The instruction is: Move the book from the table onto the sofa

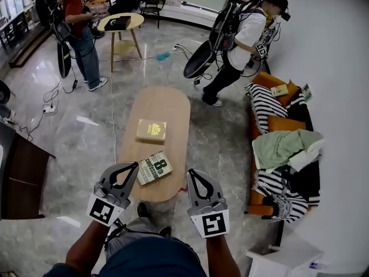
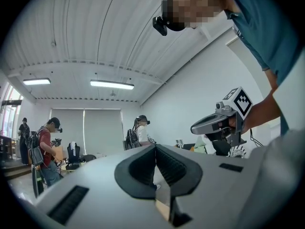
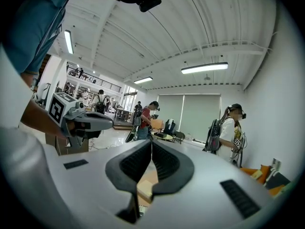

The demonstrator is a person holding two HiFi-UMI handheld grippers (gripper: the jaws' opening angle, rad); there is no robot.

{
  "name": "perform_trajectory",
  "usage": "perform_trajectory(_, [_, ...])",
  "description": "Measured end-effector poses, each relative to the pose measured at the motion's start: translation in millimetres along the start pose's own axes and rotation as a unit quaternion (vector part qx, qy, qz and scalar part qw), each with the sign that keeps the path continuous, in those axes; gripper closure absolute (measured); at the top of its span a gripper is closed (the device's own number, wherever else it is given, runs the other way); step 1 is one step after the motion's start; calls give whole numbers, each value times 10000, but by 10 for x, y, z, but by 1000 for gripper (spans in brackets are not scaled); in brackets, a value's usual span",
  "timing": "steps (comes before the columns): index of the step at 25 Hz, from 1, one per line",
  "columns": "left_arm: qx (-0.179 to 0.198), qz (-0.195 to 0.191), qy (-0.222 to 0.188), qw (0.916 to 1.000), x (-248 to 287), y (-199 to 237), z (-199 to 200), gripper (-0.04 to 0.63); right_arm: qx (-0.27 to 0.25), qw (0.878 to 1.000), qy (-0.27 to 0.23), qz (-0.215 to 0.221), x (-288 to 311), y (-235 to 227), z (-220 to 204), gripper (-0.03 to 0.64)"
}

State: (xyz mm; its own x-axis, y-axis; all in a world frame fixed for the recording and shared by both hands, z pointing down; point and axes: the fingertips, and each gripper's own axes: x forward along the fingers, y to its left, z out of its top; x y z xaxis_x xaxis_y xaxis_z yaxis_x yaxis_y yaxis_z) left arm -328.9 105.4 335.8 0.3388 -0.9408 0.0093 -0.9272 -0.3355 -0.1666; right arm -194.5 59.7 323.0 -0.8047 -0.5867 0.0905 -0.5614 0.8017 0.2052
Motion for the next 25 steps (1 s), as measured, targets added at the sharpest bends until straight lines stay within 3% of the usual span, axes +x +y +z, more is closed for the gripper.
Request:
perform_trajectory(8, [-267, -124, 57, 9996, 284, 478, -315, 590, 83, 9996, 260, -17, 616, -22, -218, 601])
perform_trajectory(13, [-592, 10, 156, 9981, 414, 682, -537, 589, 113, 9989, 427, 123, 894, -51, -396, 601])
perform_trajectory(20, [-747, 237, 423, 9960, 641, 886, -930, 589, 300, 9970, 599, 388, 1285, -168, -760, 601])
perform_trajectory(25, [-1043, 479, 740, 9906, 806, 951, -1321, 589, 447, 9944, 708, 638, 1584, -302, -1082, 601])
